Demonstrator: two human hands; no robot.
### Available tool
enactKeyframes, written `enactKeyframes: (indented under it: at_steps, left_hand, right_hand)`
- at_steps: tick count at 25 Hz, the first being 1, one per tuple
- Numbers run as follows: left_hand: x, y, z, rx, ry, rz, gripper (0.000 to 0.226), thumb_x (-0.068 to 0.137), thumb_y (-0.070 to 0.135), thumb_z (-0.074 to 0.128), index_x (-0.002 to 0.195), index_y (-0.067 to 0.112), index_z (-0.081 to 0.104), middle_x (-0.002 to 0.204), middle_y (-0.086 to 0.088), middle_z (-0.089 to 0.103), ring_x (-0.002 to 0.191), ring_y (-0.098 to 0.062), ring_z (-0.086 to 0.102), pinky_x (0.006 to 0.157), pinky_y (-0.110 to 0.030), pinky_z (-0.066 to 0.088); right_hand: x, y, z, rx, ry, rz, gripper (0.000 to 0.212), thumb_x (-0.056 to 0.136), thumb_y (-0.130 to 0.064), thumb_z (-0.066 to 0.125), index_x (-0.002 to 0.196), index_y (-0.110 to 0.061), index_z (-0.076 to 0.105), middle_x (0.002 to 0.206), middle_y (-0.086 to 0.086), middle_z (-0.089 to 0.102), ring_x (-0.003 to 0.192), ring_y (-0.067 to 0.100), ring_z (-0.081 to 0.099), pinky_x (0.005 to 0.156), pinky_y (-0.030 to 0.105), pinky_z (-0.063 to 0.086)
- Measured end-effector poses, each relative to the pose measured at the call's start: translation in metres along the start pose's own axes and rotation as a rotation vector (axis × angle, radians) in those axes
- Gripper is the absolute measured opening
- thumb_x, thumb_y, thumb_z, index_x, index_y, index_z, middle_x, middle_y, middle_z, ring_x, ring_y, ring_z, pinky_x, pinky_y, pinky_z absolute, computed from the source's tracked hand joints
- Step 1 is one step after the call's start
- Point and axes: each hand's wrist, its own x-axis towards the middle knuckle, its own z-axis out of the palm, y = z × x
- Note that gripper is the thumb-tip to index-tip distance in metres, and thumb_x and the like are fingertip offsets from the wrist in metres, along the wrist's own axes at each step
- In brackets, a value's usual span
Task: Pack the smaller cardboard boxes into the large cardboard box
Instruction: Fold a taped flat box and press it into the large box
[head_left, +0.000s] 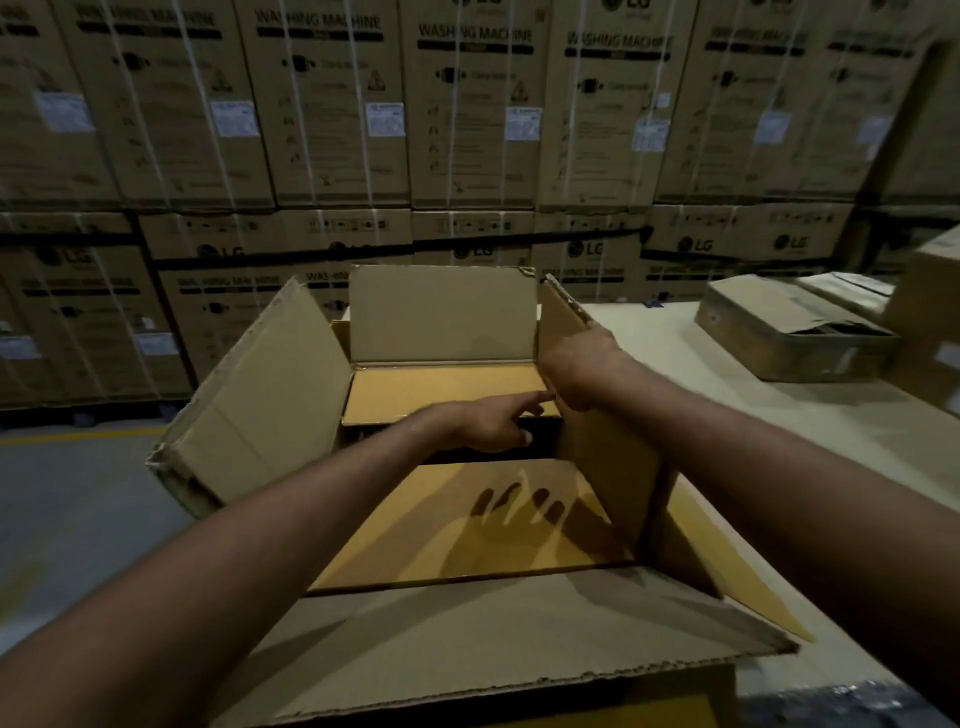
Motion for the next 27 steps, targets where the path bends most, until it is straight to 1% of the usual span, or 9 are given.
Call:
enactKeyframes:
  at_steps: [2,6,11,14,17,20,24,25,27]
  left_hand:
    - [0.018,0.017,0.012,0.018,-0.049,0.042,0.079,0.100,0.005,0.053,0.162,0.030,0.012,0.165,-0.003,0.028,0.149,-0.025,0.031,0.121,-0.042,0.030]
    - [0.040,0.020,0.033,-0.032,-0.176,0.006,0.076,0.099,0.011,0.055,0.162,0.028,0.015,0.155,-0.008,0.040,0.143,-0.026,0.036,0.120,-0.046,0.032]
    - [0.035,-0.021,0.027,0.249,-0.081,-0.107,0.057,0.103,0.022,0.054,0.156,0.023,0.034,0.142,-0.004,0.054,0.127,-0.022,0.053,0.109,-0.043,0.045]
    - [0.022,-0.069,0.007,0.442,-0.074,-0.258,0.047,0.105,0.038,0.050,0.148,0.018,0.047,0.136,-0.005,0.059,0.121,-0.024,0.058,0.105,-0.043,0.047]
    - [0.001,-0.105,-0.008,0.447,-0.120,-0.351,0.050,0.106,0.046,0.046,0.148,0.018,0.048,0.139,-0.005,0.056,0.125,-0.025,0.055,0.107,-0.045,0.045]
    - [-0.016,-0.110,-0.022,0.412,-0.111,-0.319,0.040,0.106,0.043,0.046,0.134,0.017,0.060,0.124,-0.004,0.063,0.112,-0.022,0.060,0.097,-0.039,0.049]
    - [-0.050,-0.072,-0.064,0.324,0.068,-0.242,0.039,0.103,0.051,0.048,0.106,0.019,0.071,0.100,-0.001,0.068,0.089,-0.015,0.063,0.082,-0.033,0.049]
    - [-0.066,-0.057,-0.079,0.263,0.055,-0.242,0.044,0.100,0.059,0.049,0.098,0.021,0.072,0.095,0.001,0.071,0.085,-0.014,0.066,0.081,-0.032,0.052]
    - [-0.099,-0.030,-0.098,0.103,-0.112,-0.267,0.051,0.094,0.067,0.050,0.097,0.021,0.074,0.091,0.002,0.076,0.081,-0.013,0.071,0.074,-0.029,0.055]
  right_hand:
    - [-0.003,0.017,0.022,0.041,-0.101,0.071,0.027,0.100,-0.026,0.061,0.126,-0.018,0.060,0.122,0.005,0.062,0.116,0.024,0.059,0.100,0.042,0.046]
    - [0.008,0.014,0.054,0.095,-0.083,0.089,0.026,0.099,-0.033,0.065,0.120,-0.019,0.064,0.109,0.003,0.063,0.102,0.019,0.062,0.090,0.034,0.054]
    - [0.024,0.006,0.078,0.203,-0.068,-0.029,0.026,0.097,-0.036,0.065,0.118,-0.021,0.067,0.115,0.001,0.065,0.110,0.019,0.059,0.106,0.037,0.042]
    - [0.041,-0.014,0.102,0.457,-0.168,-0.021,0.026,0.103,-0.046,0.052,0.111,-0.025,0.067,0.104,0.001,0.063,0.097,0.018,0.055,0.091,0.038,0.046]
    - [0.050,-0.035,0.110,0.814,-0.333,-0.108,0.039,0.110,-0.043,0.039,0.114,-0.015,0.066,0.100,0.002,0.062,0.099,0.023,0.060,0.092,0.042,0.049]
    - [0.047,-0.039,0.102,0.993,-0.326,-0.127,0.042,0.111,-0.041,0.038,0.098,-0.010,0.063,0.089,0.003,0.058,0.087,0.022,0.058,0.083,0.039,0.047]
    - [0.035,-0.007,0.050,1.068,-0.211,-0.032,0.035,0.108,-0.034,0.047,0.079,-0.017,0.058,0.075,-0.001,0.057,0.074,0.014,0.057,0.074,0.031,0.047]
    - [0.028,0.008,0.033,1.096,-0.313,-0.046,0.034,0.108,-0.030,0.048,0.077,-0.017,0.057,0.070,-0.002,0.055,0.066,0.012,0.054,0.068,0.028,0.046]
    - [0.007,0.030,0.008,1.117,-0.687,-0.200,0.029,0.106,-0.023,0.049,0.082,-0.015,0.063,0.070,-0.001,0.059,0.062,0.011,0.055,0.064,0.026,0.045]
